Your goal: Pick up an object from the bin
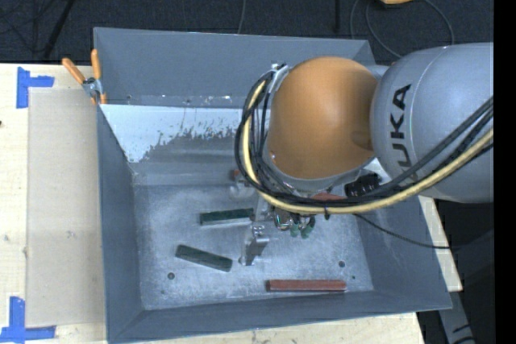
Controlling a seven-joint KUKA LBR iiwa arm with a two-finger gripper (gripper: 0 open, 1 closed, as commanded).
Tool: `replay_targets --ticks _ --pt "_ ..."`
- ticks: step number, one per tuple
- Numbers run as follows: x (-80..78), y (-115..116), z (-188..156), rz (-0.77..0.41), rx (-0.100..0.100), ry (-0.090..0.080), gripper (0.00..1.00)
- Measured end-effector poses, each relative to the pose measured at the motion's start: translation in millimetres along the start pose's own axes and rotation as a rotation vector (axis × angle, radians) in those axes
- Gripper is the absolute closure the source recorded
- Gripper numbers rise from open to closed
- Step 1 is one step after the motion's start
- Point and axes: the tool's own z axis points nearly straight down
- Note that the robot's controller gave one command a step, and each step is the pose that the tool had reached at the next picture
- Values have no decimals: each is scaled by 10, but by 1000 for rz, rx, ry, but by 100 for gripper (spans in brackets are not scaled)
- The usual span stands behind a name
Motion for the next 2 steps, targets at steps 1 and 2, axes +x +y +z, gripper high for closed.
replay_targets --ticks 1,2 --pt "26 128 561 -68 0 -5 0" --pt "-10 264 1340 9 0 1 100"
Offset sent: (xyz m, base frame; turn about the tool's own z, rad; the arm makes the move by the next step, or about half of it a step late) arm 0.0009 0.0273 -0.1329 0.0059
